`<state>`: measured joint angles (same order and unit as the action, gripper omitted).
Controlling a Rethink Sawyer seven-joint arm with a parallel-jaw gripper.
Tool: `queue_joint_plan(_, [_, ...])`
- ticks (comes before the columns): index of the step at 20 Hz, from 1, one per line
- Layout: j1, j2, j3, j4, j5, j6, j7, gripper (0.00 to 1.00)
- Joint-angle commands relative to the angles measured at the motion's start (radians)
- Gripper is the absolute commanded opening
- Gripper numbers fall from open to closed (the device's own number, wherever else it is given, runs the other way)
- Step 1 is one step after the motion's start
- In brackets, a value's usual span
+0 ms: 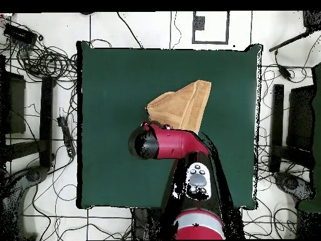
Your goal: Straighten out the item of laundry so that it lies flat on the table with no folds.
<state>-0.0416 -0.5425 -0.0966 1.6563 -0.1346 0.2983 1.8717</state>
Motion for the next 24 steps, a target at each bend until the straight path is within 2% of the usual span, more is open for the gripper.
queue_joint_plan(1, [0.066,0.085,0.011,0.015,0.06,-0.045,0.231,1.0])
queue_joint_plan(7, [0.112,0.114,-0.095,0.052,0.194,-0.123,0.39,1.0])
queue_joint_plan(10, [0.087,0.129,-0.091,0.045,0.216,-0.114,0.34,1.0])
queue_joint_plan(17, [0.087,0.151,-0.087,0.043,0.288,-0.091,0.317,1.0])
queue_joint_plan(24, [0.096,0.177,-0.111,-0.049,0.212,-0.002,0.169,1.0])
